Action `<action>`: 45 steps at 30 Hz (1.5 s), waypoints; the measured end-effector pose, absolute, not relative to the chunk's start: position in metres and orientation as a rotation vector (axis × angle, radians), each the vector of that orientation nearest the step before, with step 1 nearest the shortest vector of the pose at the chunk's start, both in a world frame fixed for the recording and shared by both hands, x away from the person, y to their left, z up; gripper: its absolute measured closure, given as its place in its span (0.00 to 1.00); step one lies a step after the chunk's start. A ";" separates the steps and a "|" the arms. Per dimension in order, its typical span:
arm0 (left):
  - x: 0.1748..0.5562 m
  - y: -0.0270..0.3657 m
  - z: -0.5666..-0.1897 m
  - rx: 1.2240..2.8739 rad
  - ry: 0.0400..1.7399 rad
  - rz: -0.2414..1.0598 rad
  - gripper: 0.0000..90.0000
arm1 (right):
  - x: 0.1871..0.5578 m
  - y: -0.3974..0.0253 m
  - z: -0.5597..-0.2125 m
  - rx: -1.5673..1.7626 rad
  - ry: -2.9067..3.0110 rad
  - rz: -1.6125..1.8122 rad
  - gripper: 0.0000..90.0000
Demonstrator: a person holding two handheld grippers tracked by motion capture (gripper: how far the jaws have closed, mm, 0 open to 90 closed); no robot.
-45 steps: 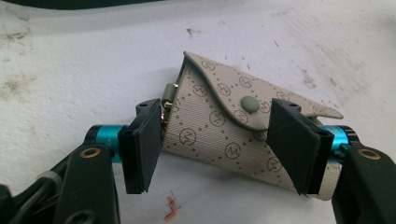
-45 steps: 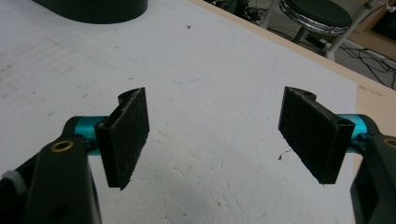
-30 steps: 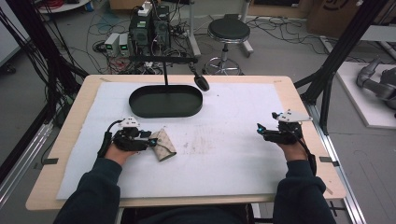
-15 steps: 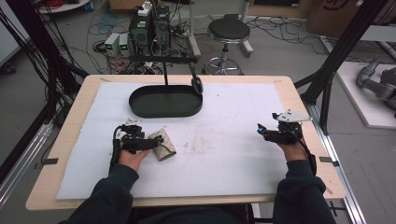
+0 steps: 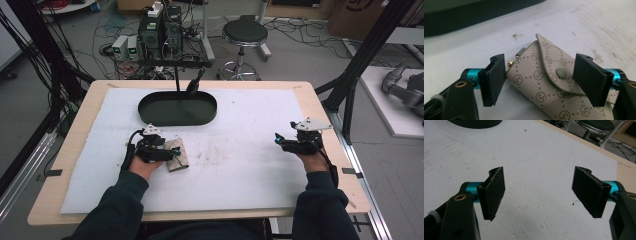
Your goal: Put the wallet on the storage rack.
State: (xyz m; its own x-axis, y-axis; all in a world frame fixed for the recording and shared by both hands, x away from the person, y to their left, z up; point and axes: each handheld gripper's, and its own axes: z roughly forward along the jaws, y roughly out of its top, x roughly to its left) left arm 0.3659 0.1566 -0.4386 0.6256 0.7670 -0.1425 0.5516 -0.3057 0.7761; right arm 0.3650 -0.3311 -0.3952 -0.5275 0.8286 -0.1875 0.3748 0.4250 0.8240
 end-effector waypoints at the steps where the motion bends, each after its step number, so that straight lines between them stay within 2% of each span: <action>1: 0.368 0.158 -0.439 2.009 0.998 0.312 0.32 | 0.365 -0.331 -0.395 1.010 2.093 1.000 0.30; 4: 0.371 0.159 -0.439 2.004 0.965 0.290 0.33 | 0.365 -0.331 -0.395 1.006 2.095 1.000 0.30; 7: 0.366 0.155 -0.435 1.927 1.153 0.280 0.30 | 0.366 -0.331 -0.396 1.006 2.096 1.001 0.30; 10: 0.350 0.147 -0.433 1.852 1.307 0.354 0.30 | 0.366 -0.332 -0.396 1.012 2.097 1.001 0.30; 14: 0.340 0.129 -0.436 1.842 1.334 0.361 0.24 | 0.366 -0.331 -0.396 1.009 2.101 0.996 0.30; 16: 0.339 0.120 -0.439 1.865 1.337 0.407 0.21 | 0.366 -0.331 -0.396 1.004 2.103 0.994 0.30; 18: 0.340 0.116 -0.442 1.895 1.331 0.428 0.15 | 0.365 -0.331 -0.396 1.003 2.105 0.995 0.30; 21: 0.342 0.118 -0.443 1.926 1.295 0.419 0.15 | 0.365 -0.331 -0.396 1.006 2.107 0.993 0.31; 24: 0.346 0.123 -0.440 1.982 1.205 0.372 0.21 | 0.366 -0.332 -0.397 1.008 2.107 0.994 0.31; 28: 0.357 0.138 -0.438 2.078 1.002 0.245 0.30 | 0.366 -0.331 -0.397 1.005 2.112 0.992 0.31; 30: 0.361 0.146 -0.437 2.104 0.919 0.216 0.35 | 0.366 -0.331 -0.397 0.998 2.114 0.994 0.33; 33: 0.365 0.157 -0.437 2.104 0.880 0.209 0.39 | 0.365 -0.331 -0.397 0.997 2.121 0.994 0.34; 36: 0.365 0.159 -0.437 2.039 1.020 0.205 0.36 | 0.365 -0.331 -0.397 0.999 2.120 0.995 0.34; 38: 0.362 0.158 -0.438 1.991 1.087 0.241 0.30 | 0.366 -0.331 -0.397 0.999 2.118 0.996 0.34; 45: 0.355 0.142 -0.443 2.076 0.979 0.385 0.23 | 0.366 -0.332 -0.398 1.006 2.118 0.999 0.34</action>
State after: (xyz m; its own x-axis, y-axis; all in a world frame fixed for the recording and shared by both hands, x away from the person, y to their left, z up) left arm 0.3546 0.1424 -0.4428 0.6556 0.7529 -0.0568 0.5121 -0.3881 0.7663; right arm 0.3658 -0.3317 -0.3975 -0.5445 0.8190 -0.1809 0.3813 0.4338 0.8164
